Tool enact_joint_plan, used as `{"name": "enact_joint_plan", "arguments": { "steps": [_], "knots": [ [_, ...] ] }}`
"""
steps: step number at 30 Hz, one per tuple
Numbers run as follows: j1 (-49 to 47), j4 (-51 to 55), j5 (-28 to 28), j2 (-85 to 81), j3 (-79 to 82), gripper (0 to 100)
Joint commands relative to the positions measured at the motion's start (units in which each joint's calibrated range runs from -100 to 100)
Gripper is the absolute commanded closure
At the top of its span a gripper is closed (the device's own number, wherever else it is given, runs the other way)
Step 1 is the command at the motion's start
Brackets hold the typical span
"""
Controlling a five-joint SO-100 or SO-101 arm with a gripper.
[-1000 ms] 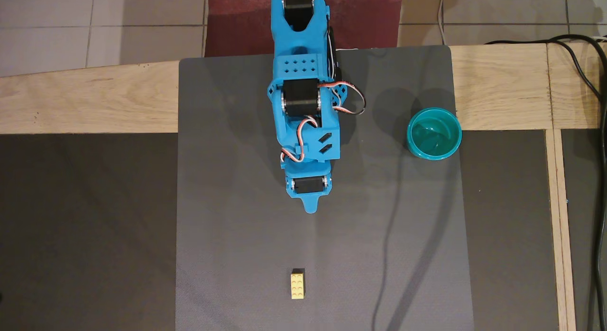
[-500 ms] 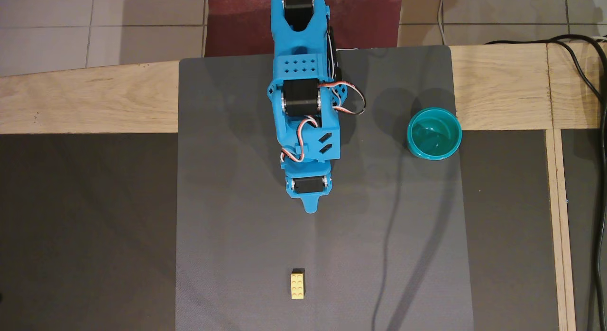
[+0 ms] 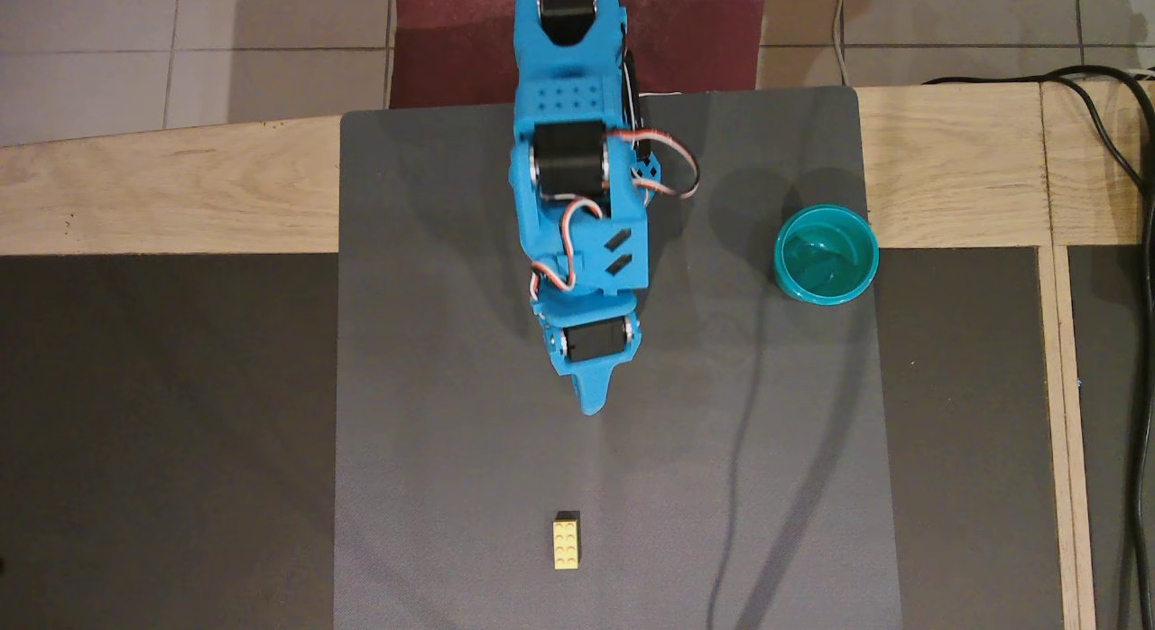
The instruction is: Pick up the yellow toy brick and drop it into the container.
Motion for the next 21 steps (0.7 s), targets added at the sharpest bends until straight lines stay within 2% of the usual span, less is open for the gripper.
{"name": "enact_joint_plan", "arguments": {
  "steps": [1,9,13,17,21],
  "knots": [
    [-0.5,-0.7,1.2,11.1,-7.2,100],
    [-1.6,-11.6,5.4,44.4,-25.0,100],
    [-1.4,-12.3,8.2,55.8,-34.8,100],
    [-1.3,-14.1,15.9,66.7,-45.1,100],
    [-1.1,-18.4,23.7,73.0,-46.4,100]
  ]
}}
